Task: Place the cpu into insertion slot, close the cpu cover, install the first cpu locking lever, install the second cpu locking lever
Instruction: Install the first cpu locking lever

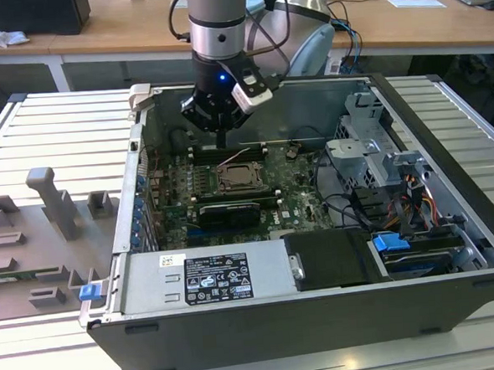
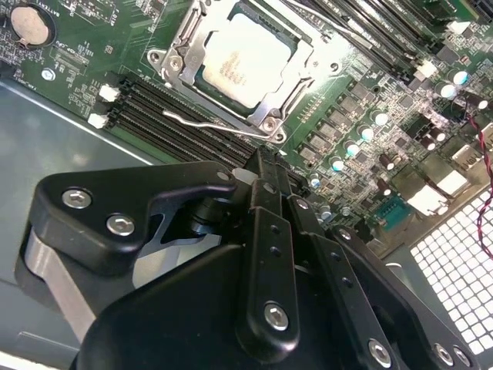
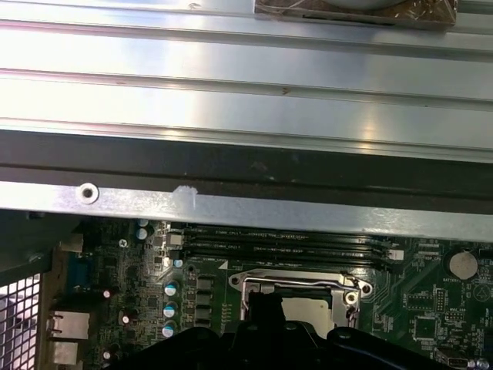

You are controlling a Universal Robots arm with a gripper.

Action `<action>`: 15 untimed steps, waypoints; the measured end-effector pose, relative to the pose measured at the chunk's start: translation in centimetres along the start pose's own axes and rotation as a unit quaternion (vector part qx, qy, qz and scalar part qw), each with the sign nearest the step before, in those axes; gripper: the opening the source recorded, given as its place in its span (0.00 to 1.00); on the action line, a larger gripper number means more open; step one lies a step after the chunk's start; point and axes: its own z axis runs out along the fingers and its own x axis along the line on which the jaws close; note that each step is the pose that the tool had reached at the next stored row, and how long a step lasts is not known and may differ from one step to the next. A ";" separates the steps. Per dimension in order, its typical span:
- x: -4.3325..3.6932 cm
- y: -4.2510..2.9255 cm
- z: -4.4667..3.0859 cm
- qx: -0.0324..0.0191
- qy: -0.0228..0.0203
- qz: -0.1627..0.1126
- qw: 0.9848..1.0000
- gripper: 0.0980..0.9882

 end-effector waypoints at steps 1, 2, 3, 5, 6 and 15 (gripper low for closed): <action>-0.02 0.00 0.00 0.000 0.000 0.000 1.000 0.01; -0.04 0.00 0.00 0.000 0.000 0.000 1.000 0.01; -0.07 0.00 0.00 0.000 0.000 0.000 1.000 0.01; -0.11 -0.01 0.00 0.000 0.000 0.000 1.000 0.01; -0.13 -0.01 0.00 0.000 0.000 0.000 1.000 0.01; -0.62 -0.06 0.23 -0.016 -0.001 0.000 1.000 0.01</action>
